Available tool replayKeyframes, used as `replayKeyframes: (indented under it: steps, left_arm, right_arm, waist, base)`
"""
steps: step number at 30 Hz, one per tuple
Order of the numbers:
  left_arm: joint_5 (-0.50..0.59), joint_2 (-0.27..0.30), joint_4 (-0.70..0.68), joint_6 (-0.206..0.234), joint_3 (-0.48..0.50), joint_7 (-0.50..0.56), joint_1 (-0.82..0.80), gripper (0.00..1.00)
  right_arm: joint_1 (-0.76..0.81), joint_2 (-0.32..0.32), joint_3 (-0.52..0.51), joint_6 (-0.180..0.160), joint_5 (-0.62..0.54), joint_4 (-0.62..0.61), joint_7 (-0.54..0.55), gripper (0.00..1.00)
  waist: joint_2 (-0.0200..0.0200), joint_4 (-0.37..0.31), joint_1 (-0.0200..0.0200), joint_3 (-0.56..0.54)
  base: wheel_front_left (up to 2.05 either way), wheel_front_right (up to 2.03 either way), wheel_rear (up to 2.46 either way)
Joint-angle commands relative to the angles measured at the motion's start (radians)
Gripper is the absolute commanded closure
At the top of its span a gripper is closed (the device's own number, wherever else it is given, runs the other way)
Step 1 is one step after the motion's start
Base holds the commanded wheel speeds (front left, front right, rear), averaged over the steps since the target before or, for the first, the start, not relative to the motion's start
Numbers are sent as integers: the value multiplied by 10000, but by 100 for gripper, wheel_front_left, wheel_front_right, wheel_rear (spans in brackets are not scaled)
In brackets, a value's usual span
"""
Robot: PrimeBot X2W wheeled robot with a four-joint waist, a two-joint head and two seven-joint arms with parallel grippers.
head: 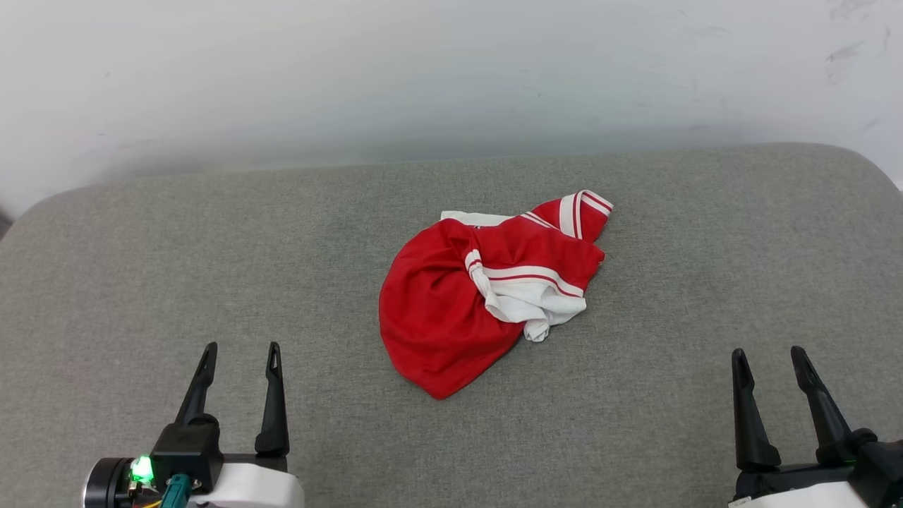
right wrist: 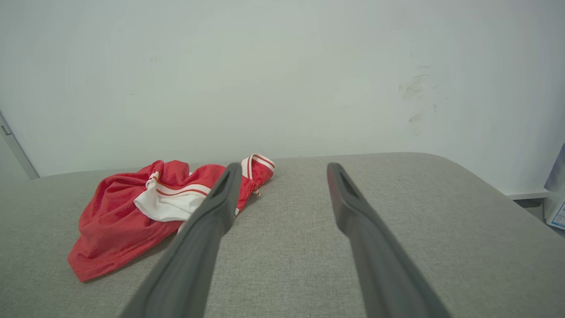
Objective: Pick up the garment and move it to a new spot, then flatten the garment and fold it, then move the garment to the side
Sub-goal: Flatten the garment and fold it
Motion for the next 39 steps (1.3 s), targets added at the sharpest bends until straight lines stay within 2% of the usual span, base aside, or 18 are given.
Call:
replayKeyframes:
  steps: [1, 25, 31, 39]
  left_arm:
    - [61, -46, 18, -68, 55, -26, 85, 0]
    - [272, -316, 66, -464, 417, -26, 24, 0]
    - [192, 49, -205, -883, 574, -26, -1075, 0]
    - [206, 761, 607, -1457, 373, -26, -4104, 0]
  right_arm:
    - [158, 31, -1, -3, 48, -6, -17, 0]
    - [115, 31, -18, -3, 52, -64, -17, 0]
    - [-145, 31, -34, -3, 63, -89, -17, 0]
    - [-559, 31, 30, -3, 38, -206, -17, 0]
  waist:
    - [0, 9, 0, -3]
    - [0, 69, 0, 87]
    - [0, 53, 0, 329]
    - [0, -48, 0, 993]
  base:
    - [0, 0, 0]
    - [0, 0, 0]
    - [0, 0, 0]
    - [0, 0, 0]
